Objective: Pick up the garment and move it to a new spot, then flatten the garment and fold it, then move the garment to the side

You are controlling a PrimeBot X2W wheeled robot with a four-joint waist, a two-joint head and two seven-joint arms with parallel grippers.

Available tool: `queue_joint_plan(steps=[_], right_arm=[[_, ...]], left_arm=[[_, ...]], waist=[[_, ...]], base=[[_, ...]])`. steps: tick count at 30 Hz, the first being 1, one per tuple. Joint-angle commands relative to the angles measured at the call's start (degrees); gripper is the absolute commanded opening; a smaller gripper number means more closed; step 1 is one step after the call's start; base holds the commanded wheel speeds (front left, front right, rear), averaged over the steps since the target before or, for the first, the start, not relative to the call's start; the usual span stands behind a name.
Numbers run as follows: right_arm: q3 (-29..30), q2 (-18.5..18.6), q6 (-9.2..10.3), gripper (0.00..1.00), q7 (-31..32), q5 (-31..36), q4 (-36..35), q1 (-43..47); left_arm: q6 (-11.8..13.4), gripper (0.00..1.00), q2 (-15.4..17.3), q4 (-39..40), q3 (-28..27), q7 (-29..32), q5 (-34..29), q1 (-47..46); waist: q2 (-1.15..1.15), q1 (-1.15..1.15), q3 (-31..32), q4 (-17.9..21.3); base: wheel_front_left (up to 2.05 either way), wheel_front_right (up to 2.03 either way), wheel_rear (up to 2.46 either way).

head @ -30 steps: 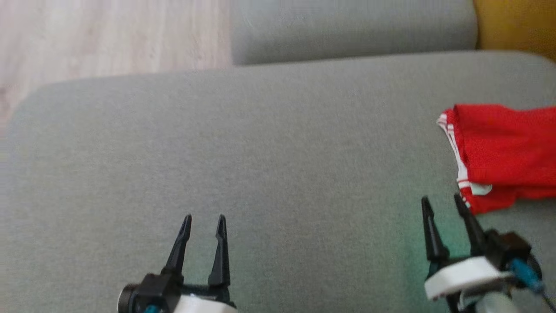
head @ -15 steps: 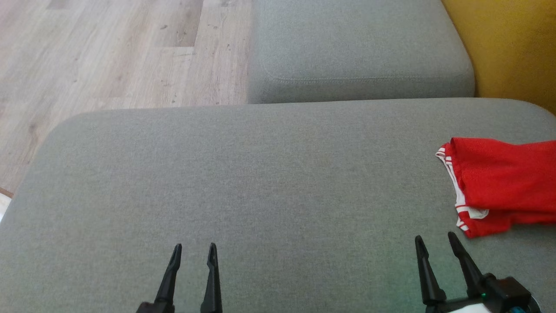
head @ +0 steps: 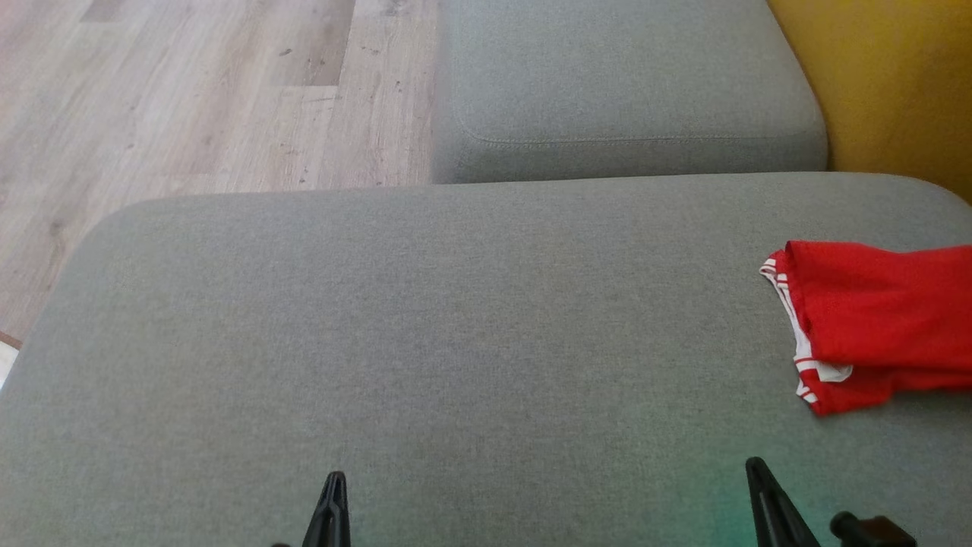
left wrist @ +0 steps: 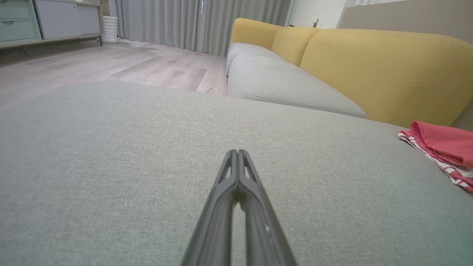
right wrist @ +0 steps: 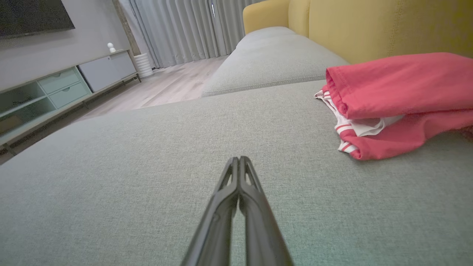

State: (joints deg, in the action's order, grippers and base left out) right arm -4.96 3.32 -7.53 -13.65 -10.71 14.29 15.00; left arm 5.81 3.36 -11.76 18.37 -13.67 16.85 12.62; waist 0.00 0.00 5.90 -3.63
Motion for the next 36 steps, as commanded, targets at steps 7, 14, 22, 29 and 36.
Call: queue_joint_plan(steps=[7,14,22,29,36], right_arm=[[0.6,0.4,-0.01,0.0,1.0,-6.2,-1.7,-2.8],[1.0,0.6,0.0,0.0,1.9,-11.2,-1.6,-4.0],[1.5,0.7,0.0,0.0,3.0,-16.7,-1.5,-5.2],[2.0,0.8,0.0,0.0,4.2,-22.3,-1.4,-6.5],[2.5,0.9,0.01,0.0,5.3,-27.1,-1.4,-7.7]], left_arm=[[-1.1,0.0,0.4,1.0,-1.5,1.0,5.7,-2.1],[-1.9,0.0,0.6,0.7,-2.5,1.8,10.3,-3.2],[-2.8,0.0,0.8,0.3,-3.8,2.9,15.6,-4.4],[-3.6,0.0,1.0,0.1,-5.1,4.0,20.9,-5.6],[-4.4,0.0,1.1,0.0,-6.3,5.0,25.4,-6.6]], waist=[[0.0,0.0,-0.4,0.2],[0.0,0.0,-0.7,0.4],[0.0,0.0,-1.1,0.7],[0.0,0.0,-1.6,0.9],[0.0,0.0,-1.9,1.1]], base=[[0.0,0.0,0.0],[0.0,0.0,0.0],[0.0,0.0,0.0],[0.0,0.0,0.0],[0.0,0.0,0.0]])
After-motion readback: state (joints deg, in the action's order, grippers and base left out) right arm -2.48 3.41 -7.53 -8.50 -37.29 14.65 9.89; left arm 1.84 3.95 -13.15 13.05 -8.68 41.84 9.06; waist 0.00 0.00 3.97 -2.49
